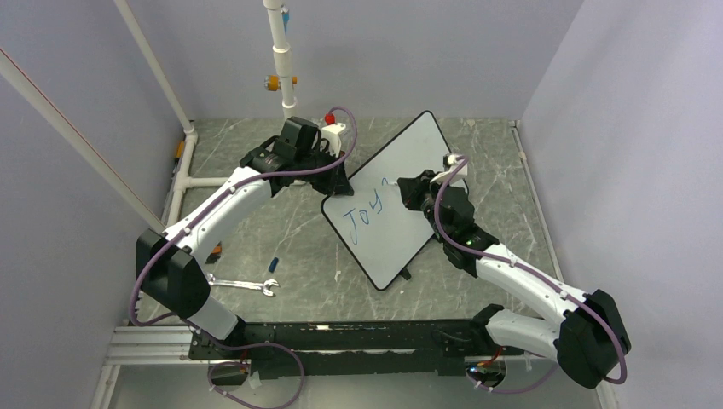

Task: Write a sentence on the whiteboard

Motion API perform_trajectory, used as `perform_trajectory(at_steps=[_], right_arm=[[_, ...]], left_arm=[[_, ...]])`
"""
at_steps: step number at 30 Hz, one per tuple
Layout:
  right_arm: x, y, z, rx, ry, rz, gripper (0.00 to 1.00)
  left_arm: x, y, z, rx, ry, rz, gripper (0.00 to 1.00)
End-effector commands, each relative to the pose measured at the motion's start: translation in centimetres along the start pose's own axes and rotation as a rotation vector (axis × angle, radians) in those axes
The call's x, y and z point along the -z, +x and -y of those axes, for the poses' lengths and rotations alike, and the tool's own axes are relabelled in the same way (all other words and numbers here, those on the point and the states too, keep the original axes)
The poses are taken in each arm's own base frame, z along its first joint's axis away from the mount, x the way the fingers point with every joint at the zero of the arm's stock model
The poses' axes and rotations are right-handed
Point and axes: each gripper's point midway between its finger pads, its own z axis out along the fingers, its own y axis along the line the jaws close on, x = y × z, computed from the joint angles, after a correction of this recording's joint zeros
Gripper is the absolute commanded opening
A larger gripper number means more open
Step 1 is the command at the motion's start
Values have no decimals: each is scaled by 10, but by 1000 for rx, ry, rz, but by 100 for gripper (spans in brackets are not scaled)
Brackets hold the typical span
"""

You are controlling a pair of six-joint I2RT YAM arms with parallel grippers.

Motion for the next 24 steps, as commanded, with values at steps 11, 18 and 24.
perform_trajectory(at_steps=[11,18,24], right_arm=[[17,20,13,29,7,-71,0],[13,17,16,48,40,-73,0],[1,5,12,70,63,-58,0]], left_arm=[[7,5,-66,-236,-301,-34,0],[7,5,-66,-237,-300,-34,0],[7,5,-66,-239,-298,-35,0]])
